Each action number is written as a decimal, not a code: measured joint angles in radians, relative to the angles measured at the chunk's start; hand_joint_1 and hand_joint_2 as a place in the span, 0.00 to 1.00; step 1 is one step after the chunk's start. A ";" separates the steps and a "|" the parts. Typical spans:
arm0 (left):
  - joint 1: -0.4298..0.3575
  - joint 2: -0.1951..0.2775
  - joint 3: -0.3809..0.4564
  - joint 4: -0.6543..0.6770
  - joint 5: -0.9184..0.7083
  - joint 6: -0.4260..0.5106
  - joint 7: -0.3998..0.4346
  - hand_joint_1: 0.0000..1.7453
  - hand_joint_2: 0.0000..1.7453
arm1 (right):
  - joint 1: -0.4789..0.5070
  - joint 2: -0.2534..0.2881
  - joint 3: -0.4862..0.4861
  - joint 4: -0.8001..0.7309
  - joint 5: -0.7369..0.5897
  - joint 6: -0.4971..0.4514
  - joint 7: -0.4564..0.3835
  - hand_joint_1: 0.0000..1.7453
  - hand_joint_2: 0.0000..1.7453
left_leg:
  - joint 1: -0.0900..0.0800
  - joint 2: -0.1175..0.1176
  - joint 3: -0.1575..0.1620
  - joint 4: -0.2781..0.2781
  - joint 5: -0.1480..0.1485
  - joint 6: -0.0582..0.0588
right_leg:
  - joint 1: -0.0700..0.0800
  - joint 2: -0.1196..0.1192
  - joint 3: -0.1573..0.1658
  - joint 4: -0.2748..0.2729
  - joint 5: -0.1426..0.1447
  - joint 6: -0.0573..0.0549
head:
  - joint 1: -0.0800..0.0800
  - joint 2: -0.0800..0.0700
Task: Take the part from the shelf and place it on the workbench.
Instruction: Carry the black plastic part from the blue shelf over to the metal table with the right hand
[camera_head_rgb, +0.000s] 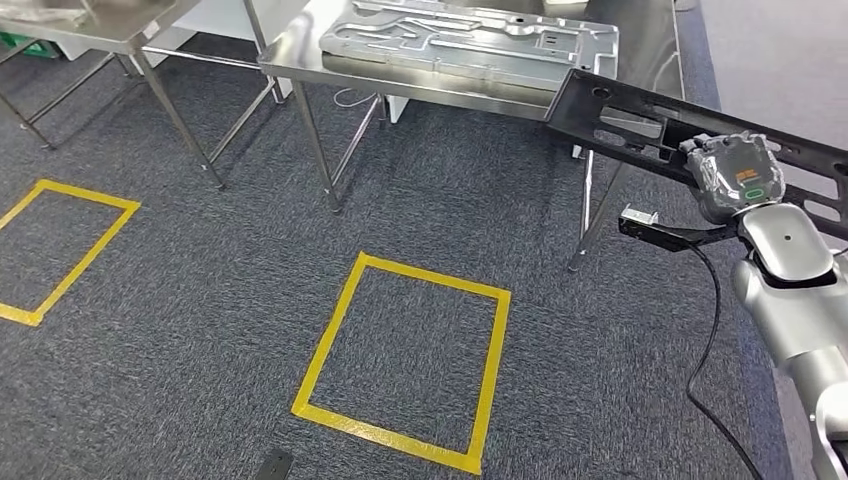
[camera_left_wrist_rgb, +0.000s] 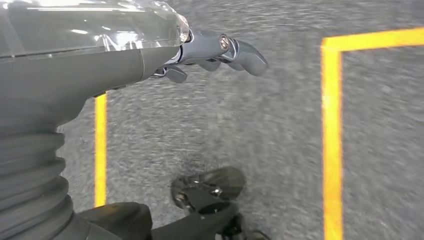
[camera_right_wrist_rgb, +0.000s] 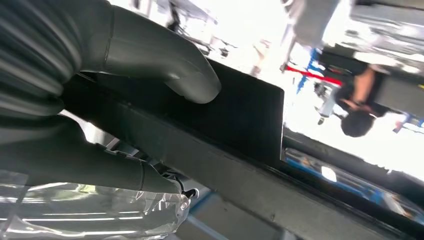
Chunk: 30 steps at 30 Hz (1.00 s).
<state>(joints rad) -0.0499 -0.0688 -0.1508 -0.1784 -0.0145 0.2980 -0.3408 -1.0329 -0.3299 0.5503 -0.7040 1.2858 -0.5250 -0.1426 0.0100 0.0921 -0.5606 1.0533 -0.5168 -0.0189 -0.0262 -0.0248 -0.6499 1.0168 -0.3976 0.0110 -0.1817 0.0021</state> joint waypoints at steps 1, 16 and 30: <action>0.000 0.001 0.000 0.000 -0.001 -0.001 -0.003 0.00 1.00 | 0.006 -0.001 0.000 -0.006 -0.006 0.003 0.000 1.00 1.00 | 0.003 -0.031 -0.022 0.050 -0.029 -0.003 | -0.002 0.012 0.001 -0.002 0.001 -0.006 | 0.000 0.000; -0.002 0.008 0.042 0.000 0.039 -0.056 0.008 0.00 1.00 | 0.190 -0.030 -0.010 -0.136 -0.142 0.059 -0.073 1.00 1.00 | -0.004 -0.126 -0.028 -0.037 0.064 0.034 | 0.004 0.144 0.001 -0.005 0.003 0.006 | 0.000 0.000; 0.006 0.009 0.064 0.000 0.065 -0.056 0.025 0.00 1.00 | 0.328 -0.101 -0.079 -0.275 -0.173 0.061 -0.090 1.00 1.00 | -0.007 -0.144 -0.031 -0.035 0.065 0.045 | 0.003 0.122 0.008 -0.013 0.001 0.019 | 0.000 0.000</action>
<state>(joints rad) -0.0443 -0.0598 -0.0865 -0.1782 0.0501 0.2420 -0.3155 -0.7052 -0.4304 0.4711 -0.9786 1.1128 -0.4637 -0.2328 0.0026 -0.0523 -0.5913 1.0180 -0.4516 0.0263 -0.0230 0.0973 -0.6415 1.0039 -0.3966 0.0303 -0.1819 0.0020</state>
